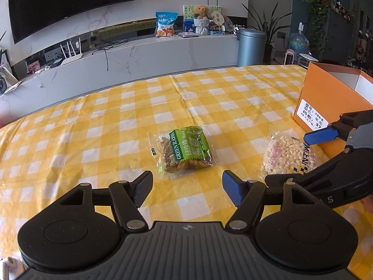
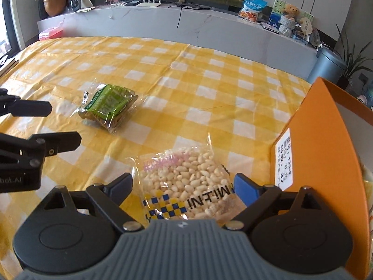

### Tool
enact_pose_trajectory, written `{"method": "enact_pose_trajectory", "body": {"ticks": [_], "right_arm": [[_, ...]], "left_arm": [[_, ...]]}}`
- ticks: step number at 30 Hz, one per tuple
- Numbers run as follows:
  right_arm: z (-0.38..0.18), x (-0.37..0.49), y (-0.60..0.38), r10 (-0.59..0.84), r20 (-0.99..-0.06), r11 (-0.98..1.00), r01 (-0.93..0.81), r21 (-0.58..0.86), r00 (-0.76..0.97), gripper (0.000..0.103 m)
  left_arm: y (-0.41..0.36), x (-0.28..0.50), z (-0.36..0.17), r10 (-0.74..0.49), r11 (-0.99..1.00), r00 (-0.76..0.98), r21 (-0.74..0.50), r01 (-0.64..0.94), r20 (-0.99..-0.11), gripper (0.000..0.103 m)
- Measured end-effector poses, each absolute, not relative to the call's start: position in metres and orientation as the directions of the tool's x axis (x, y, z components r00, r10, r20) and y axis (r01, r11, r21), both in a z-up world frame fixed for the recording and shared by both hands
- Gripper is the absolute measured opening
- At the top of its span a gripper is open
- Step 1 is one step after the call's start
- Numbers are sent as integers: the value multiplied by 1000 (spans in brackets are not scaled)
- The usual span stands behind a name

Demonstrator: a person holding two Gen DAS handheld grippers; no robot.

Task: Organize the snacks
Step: 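Grasp the white peanut bag with the right tool while the left grasps the green raisin bag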

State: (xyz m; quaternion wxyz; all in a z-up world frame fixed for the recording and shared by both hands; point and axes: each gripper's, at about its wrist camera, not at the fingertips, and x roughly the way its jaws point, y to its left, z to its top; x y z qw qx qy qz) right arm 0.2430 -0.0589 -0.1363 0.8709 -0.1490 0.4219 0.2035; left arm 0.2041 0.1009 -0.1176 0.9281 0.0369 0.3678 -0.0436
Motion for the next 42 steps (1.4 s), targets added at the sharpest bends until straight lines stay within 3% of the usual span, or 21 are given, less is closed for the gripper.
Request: {"method": "enact_pose_trajectory", "body": {"ticks": [15, 23, 28, 32, 37, 42], "right_arm": [[-138, 235, -39, 285, -780, 863, -503, -44, 558, 85], [-132, 248, -34, 302, -806, 821, -569, -52, 509, 97], [-131, 257, -47, 303, -824, 786, -614, -68, 479, 97], [-134, 259, -53, 346, -827, 781, -625, -8, 443, 88], [-136, 251, -48, 335, -811, 785, -618, -41, 479, 82], [-135, 255, -58, 241, -808, 875, -481, -58, 537, 80]], "left_arm": [[113, 212, -117, -63, 996, 717, -3, 84, -694, 82], [122, 213, -114, -78, 996, 712, -31, 80, -697, 82], [118, 219, -113, -119, 993, 715, -63, 104, -689, 86], [114, 223, -111, -134, 991, 724, -74, 114, -677, 89], [111, 231, -111, -140, 990, 722, -85, 113, -677, 91], [109, 242, -114, -122, 991, 712, -123, 49, -691, 92]]}}
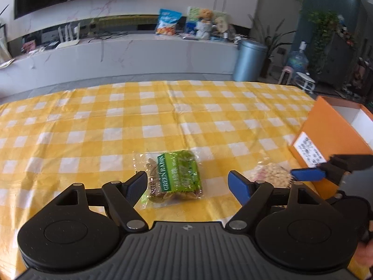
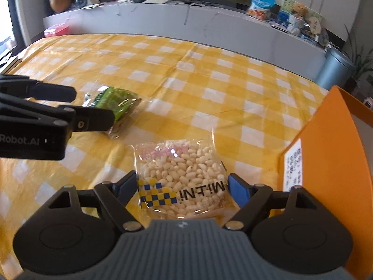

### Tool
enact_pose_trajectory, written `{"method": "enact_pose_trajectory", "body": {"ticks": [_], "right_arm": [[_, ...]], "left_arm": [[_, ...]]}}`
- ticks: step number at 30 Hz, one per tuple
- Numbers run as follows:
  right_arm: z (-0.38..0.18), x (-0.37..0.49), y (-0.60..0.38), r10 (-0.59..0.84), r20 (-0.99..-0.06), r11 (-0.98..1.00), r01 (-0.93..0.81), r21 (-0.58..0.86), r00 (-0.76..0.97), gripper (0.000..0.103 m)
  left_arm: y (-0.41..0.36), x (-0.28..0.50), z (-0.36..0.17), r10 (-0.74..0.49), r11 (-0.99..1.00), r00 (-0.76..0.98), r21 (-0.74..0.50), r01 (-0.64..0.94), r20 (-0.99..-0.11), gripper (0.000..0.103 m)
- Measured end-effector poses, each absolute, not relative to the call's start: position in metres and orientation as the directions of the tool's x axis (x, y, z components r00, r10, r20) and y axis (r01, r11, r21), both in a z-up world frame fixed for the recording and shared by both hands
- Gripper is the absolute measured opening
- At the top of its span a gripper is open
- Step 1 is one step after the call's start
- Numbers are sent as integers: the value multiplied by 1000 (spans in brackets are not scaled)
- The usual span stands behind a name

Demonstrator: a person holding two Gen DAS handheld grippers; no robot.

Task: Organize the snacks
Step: 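Grasp the white peanut bag with the right tool while the left grasps the green raisin bag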

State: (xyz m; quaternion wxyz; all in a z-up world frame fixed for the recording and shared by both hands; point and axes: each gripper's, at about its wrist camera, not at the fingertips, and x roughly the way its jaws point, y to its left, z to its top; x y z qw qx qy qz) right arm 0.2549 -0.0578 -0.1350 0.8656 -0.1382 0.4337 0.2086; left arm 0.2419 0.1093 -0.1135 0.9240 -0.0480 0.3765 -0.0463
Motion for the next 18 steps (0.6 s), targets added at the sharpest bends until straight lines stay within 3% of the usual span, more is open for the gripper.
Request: {"method": "enact_pose_trajectory", "body": {"ticks": [12, 18], "right_arm": [[-137, 256, -62, 243, -802, 889, -457, -41, 545, 81], [-137, 256, -61, 239, -802, 891, -451, -42, 547, 81]], "left_arm": [[109, 266, -138, -34, 991, 684, -114, -72, -729, 92], [107, 262, -137, -45, 993, 688, -105, -47, -724, 80]]}}
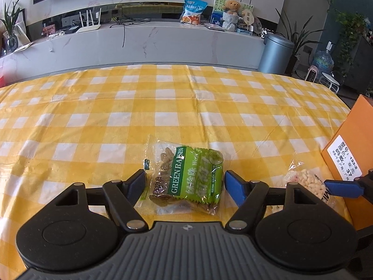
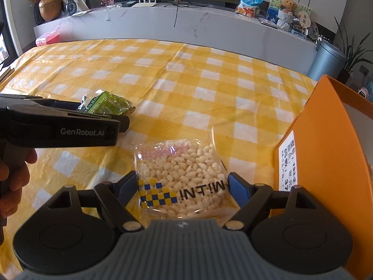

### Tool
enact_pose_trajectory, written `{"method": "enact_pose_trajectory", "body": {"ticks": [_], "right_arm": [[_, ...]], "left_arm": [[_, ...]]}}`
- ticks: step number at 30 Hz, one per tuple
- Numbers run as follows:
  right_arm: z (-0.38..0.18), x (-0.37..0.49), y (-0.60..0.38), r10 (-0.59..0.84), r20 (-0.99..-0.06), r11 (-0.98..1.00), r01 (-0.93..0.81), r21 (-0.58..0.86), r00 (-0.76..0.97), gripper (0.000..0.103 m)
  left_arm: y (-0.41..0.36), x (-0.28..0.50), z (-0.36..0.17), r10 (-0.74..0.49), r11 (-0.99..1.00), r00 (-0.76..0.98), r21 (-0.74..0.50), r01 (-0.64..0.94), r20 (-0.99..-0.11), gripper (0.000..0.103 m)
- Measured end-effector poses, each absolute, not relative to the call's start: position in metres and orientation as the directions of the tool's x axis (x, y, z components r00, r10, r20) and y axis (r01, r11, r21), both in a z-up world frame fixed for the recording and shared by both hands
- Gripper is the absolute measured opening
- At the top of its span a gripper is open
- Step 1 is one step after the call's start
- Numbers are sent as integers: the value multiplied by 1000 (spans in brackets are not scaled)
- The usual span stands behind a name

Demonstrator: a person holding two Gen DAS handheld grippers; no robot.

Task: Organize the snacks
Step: 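Grasp the white peanut bag with the right tool while the left grasps the green raisin bag, then carry the peanut bag and raisin bag over the orange box with both tools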

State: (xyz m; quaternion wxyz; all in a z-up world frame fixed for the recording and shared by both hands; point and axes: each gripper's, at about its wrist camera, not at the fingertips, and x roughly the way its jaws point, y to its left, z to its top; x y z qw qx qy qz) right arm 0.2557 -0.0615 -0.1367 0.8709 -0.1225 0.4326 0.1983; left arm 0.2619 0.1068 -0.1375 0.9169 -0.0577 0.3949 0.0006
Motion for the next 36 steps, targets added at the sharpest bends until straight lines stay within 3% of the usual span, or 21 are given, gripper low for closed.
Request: {"method": "enact_pose_trajectory", "body": {"ticks": [6, 25, 36], "right_arm": [[-132, 253, -61, 245, -803, 895, -446, -28, 543, 79], [-67, 184, -83, 308, -714, 880, -474, -38, 629, 79], [-6, 138, -143, 295, -610, 900, -428, -81, 735, 79]], "left_arm": [[108, 256, -131, -66, 991, 687, -126, -37, -724, 68], [96, 161, -62, -129, 978, 767, -207, -5, -629, 67], [57, 134, -17, -189, 972, 811, -221, 76, -553, 67]]}}
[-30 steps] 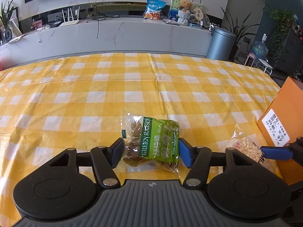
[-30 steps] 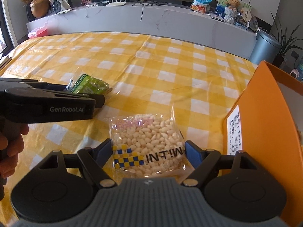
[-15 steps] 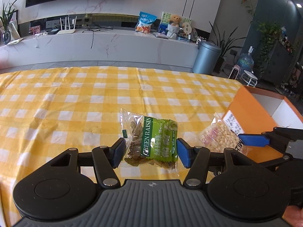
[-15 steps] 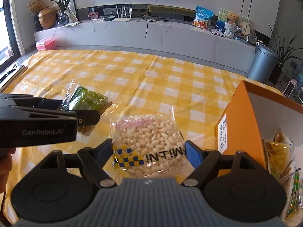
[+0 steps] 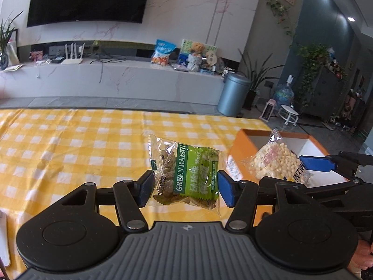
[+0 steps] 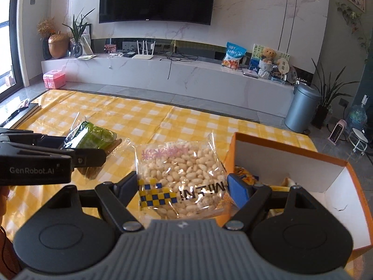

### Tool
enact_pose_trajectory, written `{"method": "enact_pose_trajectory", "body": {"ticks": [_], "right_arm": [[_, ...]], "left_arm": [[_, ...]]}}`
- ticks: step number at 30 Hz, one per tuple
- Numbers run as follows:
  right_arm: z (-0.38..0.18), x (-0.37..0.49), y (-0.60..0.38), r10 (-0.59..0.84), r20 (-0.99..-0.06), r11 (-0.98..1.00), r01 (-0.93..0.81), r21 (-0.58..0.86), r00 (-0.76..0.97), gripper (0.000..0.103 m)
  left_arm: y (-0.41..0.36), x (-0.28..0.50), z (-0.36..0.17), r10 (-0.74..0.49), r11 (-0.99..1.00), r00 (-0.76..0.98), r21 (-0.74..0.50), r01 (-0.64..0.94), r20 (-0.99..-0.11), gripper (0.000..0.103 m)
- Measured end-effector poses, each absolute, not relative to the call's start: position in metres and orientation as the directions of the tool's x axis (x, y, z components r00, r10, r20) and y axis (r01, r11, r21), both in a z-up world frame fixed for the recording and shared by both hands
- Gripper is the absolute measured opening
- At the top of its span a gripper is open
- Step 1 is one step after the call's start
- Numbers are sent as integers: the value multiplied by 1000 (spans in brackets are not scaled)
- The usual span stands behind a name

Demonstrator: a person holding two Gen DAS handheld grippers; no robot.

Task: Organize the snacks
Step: 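Carry the peanut bag and raisin bag over the orange box with both tools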

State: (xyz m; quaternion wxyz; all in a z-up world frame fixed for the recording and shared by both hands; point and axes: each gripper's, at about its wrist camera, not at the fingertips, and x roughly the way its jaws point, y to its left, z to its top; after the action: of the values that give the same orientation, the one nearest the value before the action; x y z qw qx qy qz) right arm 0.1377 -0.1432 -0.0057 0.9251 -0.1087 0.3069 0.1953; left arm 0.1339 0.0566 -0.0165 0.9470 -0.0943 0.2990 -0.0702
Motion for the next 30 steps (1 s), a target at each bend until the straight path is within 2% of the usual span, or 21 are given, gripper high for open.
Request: {"method": "enact_pose_trajectory", "body": {"ticks": [8, 16, 22, 30], "right_arm": [[17, 127, -220, 181, -556, 950, -290, -114, 811, 79], [24, 146, -295, 63, -548, 989, -126, -80, 834, 79], [19, 176, -342, 17, -594, 1000, -25, -5, 804, 79], [-16, 227, -362, 38, -690, 999, -2, 53, 723, 79]], "left_arm": [[-7, 150, 9, -268, 964, 812, -145, 225, -518, 67], [-81, 187, 18, -382, 908, 755, -66, 413, -534, 67], [-126, 216, -3, -419, 853, 691, 4, 521, -589, 67], [-150, 250, -48, -374, 831, 617, 45, 555, -693, 67]]}}
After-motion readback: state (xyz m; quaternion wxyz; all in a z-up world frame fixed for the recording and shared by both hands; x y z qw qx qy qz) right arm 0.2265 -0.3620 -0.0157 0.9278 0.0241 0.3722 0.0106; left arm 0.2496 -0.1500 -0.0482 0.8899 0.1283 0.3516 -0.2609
